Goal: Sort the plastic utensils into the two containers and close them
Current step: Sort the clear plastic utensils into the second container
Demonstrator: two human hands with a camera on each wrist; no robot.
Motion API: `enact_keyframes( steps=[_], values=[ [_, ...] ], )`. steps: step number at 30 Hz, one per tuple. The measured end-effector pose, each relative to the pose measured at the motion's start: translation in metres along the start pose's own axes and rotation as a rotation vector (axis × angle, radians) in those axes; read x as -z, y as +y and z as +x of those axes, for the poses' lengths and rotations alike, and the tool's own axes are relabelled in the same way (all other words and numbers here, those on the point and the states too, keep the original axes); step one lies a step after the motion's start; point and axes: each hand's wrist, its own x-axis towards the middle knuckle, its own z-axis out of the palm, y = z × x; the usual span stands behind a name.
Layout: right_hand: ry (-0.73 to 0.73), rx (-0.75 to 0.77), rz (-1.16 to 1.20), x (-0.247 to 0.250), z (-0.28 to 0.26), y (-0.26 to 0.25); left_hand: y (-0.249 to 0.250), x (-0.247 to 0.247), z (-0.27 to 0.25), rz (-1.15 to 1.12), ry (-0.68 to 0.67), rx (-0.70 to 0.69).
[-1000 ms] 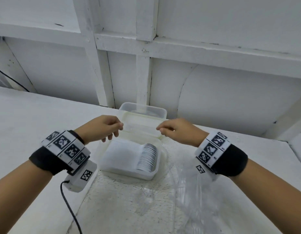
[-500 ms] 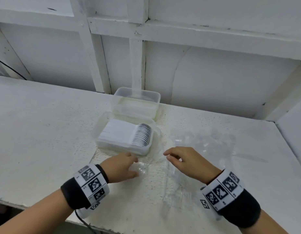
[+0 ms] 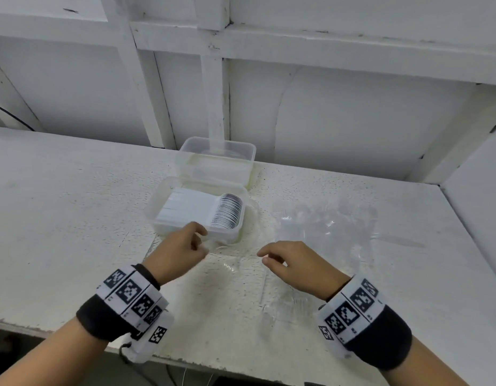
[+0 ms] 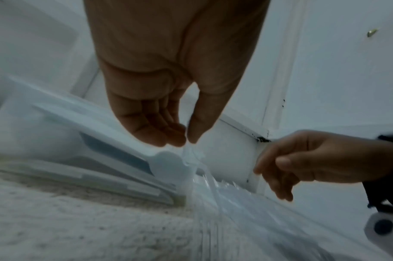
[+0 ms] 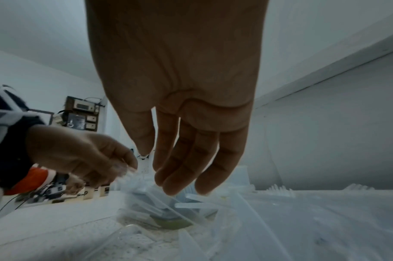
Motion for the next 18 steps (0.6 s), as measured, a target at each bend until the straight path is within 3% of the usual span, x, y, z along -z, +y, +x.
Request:
enact_keyframes(
  steps=[3, 5, 10, 15, 18],
  values=[
    [-0.144, 0.022, -0.175, -0.008, 0.017, -0.012, -0.001, 0.017, -0.008, -0.079, 0.200, -0.023],
    [-0.227, 0.028, -0.317, -0.018, 0.029, -0.020, -0.006, 0.027, -0.010, -0.287, 0.304, 0.012],
    [-0.191, 0.066, -0.620, -0.045, 0.052, -0.033, -0.011, 0.047, -0.018, -0.858, 0.439, 0.049],
    [-0.111, 0.188, -0.612, -0.053, 0.053, -0.027, -0.006, 0.041, -0.024, -0.966, 0.506, 0.052],
    [0.020, 0.258, -0.370, -0.042, 0.042, -0.023, -0.004, 0.029, -0.022, -0.989, 0.451, 0.103]
  ],
)
